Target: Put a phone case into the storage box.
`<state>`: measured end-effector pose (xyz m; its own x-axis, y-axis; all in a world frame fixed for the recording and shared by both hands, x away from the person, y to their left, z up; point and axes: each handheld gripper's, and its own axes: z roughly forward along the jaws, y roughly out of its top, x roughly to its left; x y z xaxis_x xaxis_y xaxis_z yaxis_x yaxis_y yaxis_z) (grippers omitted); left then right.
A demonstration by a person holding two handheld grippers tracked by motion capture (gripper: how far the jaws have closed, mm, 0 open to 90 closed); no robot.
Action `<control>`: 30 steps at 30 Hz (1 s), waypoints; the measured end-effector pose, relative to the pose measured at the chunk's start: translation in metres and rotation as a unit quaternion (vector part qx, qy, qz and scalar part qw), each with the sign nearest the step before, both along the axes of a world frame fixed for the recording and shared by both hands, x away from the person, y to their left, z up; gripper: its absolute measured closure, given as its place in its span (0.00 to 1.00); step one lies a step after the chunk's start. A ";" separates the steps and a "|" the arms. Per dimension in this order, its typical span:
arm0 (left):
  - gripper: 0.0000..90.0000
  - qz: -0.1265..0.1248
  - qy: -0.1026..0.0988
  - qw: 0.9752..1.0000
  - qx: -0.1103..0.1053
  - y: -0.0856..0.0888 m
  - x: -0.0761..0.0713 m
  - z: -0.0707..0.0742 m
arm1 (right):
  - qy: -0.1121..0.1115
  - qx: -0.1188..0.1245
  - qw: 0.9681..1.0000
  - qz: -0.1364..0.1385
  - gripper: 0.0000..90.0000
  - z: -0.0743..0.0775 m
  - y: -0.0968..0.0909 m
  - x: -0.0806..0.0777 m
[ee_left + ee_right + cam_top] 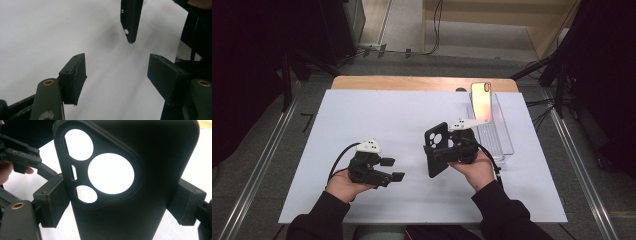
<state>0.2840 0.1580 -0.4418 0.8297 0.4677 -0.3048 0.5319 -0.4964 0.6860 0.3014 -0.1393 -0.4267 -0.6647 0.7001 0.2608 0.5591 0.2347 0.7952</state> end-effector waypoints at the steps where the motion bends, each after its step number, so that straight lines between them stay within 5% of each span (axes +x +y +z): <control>1: 0.35 -0.003 0.001 1.000 0.001 0.001 0.000 -0.001 | 0.000 0.001 1.000 0.000 0.14 0.001 -0.001 0.000; 11: 0.35 -0.010 0.009 1.000 0.014 0.019 -0.005 -0.015 | -0.002 0.008 1.000 -0.005 0.14 0.009 -0.011 0.006; 24: 0.35 0.033 0.004 0.999 0.022 0.036 -0.009 -0.015 | -0.006 0.009 1.000 -0.025 0.14 0.029 -0.027 0.010; 30: 0.35 0.051 0.021 0.998 0.010 0.038 -0.009 -0.014 | -0.008 0.011 0.999 -0.036 0.14 0.038 -0.038 0.013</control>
<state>0.2752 0.1956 -0.4556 0.7646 0.5546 -0.3284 0.6081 -0.4517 0.6528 0.3140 -0.1769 -0.3891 -0.6168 0.7407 0.2665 0.5609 0.1760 0.8090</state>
